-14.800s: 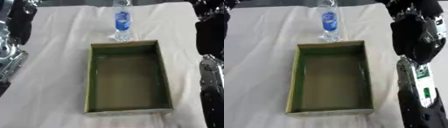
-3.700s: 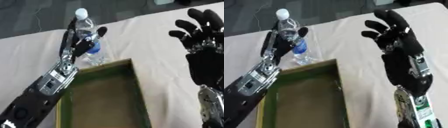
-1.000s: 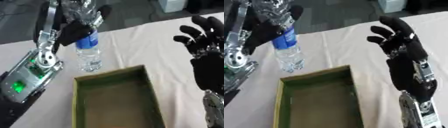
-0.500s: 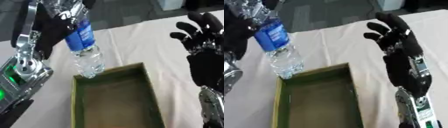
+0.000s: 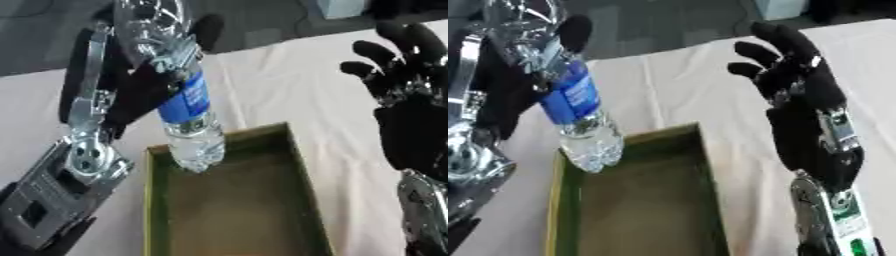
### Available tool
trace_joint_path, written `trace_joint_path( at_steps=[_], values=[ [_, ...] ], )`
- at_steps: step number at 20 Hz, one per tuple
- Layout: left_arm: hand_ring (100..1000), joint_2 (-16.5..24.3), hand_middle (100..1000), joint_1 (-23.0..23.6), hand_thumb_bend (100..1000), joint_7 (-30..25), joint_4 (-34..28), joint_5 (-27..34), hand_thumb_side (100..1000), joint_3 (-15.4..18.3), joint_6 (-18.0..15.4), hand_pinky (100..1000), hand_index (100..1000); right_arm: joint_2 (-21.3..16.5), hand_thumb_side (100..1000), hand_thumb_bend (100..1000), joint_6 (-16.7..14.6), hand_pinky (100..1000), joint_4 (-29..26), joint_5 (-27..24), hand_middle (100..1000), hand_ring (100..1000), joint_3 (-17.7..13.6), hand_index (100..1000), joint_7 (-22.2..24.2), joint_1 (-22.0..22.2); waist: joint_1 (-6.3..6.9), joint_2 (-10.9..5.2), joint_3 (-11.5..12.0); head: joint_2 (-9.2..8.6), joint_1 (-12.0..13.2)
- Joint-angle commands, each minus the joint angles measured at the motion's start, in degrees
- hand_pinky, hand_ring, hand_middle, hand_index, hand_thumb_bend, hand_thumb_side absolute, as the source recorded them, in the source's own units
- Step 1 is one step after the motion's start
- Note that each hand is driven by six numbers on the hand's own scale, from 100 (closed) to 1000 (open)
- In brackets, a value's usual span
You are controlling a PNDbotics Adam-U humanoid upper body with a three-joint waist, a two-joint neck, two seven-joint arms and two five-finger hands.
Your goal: Pick up objects on the table and place them in the box.
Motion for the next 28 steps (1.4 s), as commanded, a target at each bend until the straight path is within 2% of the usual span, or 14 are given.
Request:
trace_joint_path(
  at_steps=[1, 5, 10, 23, 28],
  values=[
    [100, -1.12, 542, -0.1, 592, -2.01, -0.09, -4.12, 466, -0.84, -0.09, 100, 402, 0.34, 822, 100, -0.21, 815, -1.0, 0.2, 885, 864, -0.23, 923, -0.05, -1.06, -0.47, -0.83, -0.16, -0.08, 0.7],
    [100, -3.07, 550, 0.77, 591, -3.91, 2.17, -8.71, 470, -2.19, -0.96, 100, 403, 0.49, 821, 100, -0.22, 815, -1.11, 0.15, 885, 864, -0.26, 923, -0.07, -1.28, -0.64, -0.53, -0.29, -0.16, 0.89],
    [100, -4.23, 555, 1.55, 585, -5.15, 4.32, -11.69, 478, -3.37, -2.3, 100, 403, 0.55, 822, 100, -0.23, 815, -1.18, 0.14, 885, 864, -0.26, 923, -0.01, -1.36, -0.75, -0.35, -0.29, -0.09, 1.01],
    [100, -6.21, 566, 3.49, 565, -5.29, 7.89, -13.02, 522, -5.39, -5.75, 100, 416, 0.68, 822, 100, -0.41, 816, -1.27, 0.13, 885, 866, -0.34, 923, 0.18, -1.58, -1.29, 0.28, -0.07, 0.06, 1.4],
    [104, -6.44, 598, 3.8, 572, -5.36, 8.56, -13.27, 537, -5.63, -6.58, 100, 436, 0.69, 822, 100, -0.47, 817, -1.23, 0.16, 884, 866, -0.33, 923, 0.29, -1.57, -1.39, 0.37, 0.05, 0.16, 1.43]
  ],
)
